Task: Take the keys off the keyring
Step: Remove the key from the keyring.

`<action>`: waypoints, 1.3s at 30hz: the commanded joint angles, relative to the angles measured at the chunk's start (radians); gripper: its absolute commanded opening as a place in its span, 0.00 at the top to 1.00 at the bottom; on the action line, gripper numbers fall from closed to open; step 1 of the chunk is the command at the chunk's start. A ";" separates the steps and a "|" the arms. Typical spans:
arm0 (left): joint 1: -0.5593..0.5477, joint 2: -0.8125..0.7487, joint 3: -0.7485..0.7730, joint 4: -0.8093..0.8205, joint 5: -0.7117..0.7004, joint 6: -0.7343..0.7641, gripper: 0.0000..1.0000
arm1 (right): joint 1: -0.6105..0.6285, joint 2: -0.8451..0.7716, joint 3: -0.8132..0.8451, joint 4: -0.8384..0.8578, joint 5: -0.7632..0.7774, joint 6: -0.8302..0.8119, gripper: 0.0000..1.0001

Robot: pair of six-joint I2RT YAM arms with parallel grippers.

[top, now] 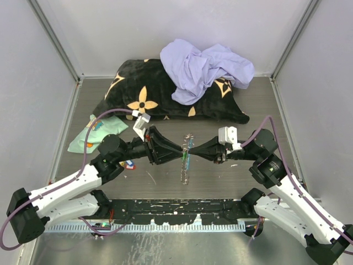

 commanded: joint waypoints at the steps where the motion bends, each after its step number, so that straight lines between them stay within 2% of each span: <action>1: 0.006 0.014 0.040 0.096 0.041 -0.027 0.69 | -0.005 -0.008 0.018 0.088 -0.009 0.014 0.99; 3: 0.005 0.025 0.043 0.104 0.044 -0.037 0.75 | -0.006 -0.008 0.017 0.089 -0.009 0.014 0.99; 5: 0.005 0.032 0.047 0.105 0.045 -0.044 0.85 | -0.006 -0.008 0.017 0.089 -0.009 0.014 0.99; 8: 0.006 0.033 0.055 0.073 0.037 -0.042 0.91 | -0.006 -0.008 0.021 0.088 -0.009 0.013 0.99; 14: 0.010 0.036 0.060 0.004 0.026 -0.054 0.98 | -0.010 -0.009 0.028 0.088 -0.012 0.002 0.99; 22: 0.035 0.121 0.100 -0.087 0.087 -0.136 0.98 | -0.010 -0.009 0.033 0.078 -0.027 -0.030 0.99; 25: 0.050 0.111 0.089 -0.049 0.088 -0.153 0.93 | -0.010 -0.012 0.034 0.064 -0.026 -0.038 0.99; 29: 0.056 0.039 0.053 -0.032 0.056 -0.092 0.68 | -0.010 -0.015 0.036 0.057 -0.026 -0.041 0.99; 32: 0.057 -0.018 0.016 0.004 0.031 -0.043 0.55 | -0.012 -0.017 0.036 0.056 -0.031 -0.040 0.99; 36: 0.057 -0.069 -0.012 0.049 0.030 0.006 0.52 | -0.012 -0.016 0.032 0.062 -0.039 -0.034 0.99; 39: 0.057 -0.078 -0.010 0.072 0.052 0.025 0.56 | -0.012 -0.015 0.031 0.069 -0.045 -0.028 0.99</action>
